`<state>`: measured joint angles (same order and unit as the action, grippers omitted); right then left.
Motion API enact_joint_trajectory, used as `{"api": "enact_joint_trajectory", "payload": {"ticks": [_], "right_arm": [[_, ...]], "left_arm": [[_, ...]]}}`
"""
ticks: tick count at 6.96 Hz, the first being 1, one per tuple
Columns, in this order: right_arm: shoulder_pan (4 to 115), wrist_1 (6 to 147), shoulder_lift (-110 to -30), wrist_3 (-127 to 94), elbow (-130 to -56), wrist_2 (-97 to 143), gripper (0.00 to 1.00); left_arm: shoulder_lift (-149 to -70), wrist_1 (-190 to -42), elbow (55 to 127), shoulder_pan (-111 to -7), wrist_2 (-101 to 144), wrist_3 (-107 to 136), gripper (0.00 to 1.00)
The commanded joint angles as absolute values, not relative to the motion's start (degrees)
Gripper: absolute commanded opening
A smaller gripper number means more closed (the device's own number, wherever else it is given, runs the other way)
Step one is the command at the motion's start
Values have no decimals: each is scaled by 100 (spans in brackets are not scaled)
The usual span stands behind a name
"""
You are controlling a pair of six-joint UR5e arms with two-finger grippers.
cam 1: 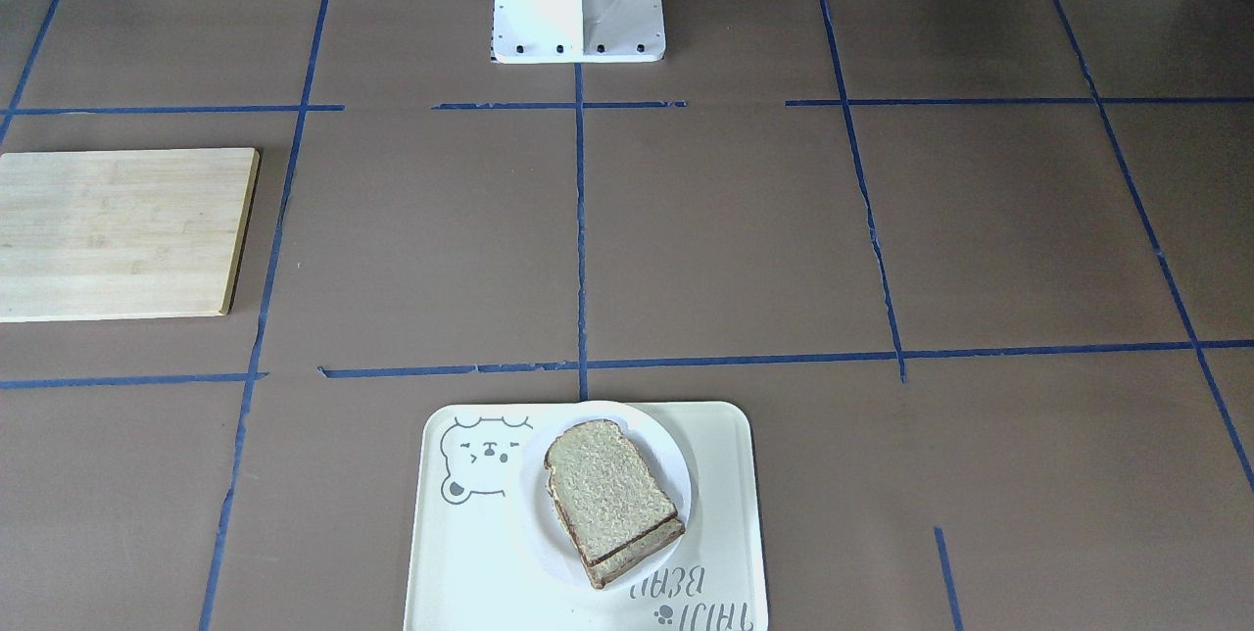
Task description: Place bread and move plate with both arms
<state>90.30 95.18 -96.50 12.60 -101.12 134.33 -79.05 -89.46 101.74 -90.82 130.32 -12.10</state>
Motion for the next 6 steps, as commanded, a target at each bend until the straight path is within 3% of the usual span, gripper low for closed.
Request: {"api": "enact_joint_trajectory", "payload": {"ticks": [1, 6], "right_arm": [[9026, 9519, -9642, 1248, -10116, 13438, 100], [9018, 9519, -9624, 1196, -10081, 13438, 100]], "left_arm": [[-7910, -8956, 10091, -9070, 12999, -1222, 100], [-7866, -8947, 10143, -9070, 12964, -1222, 100]]}}
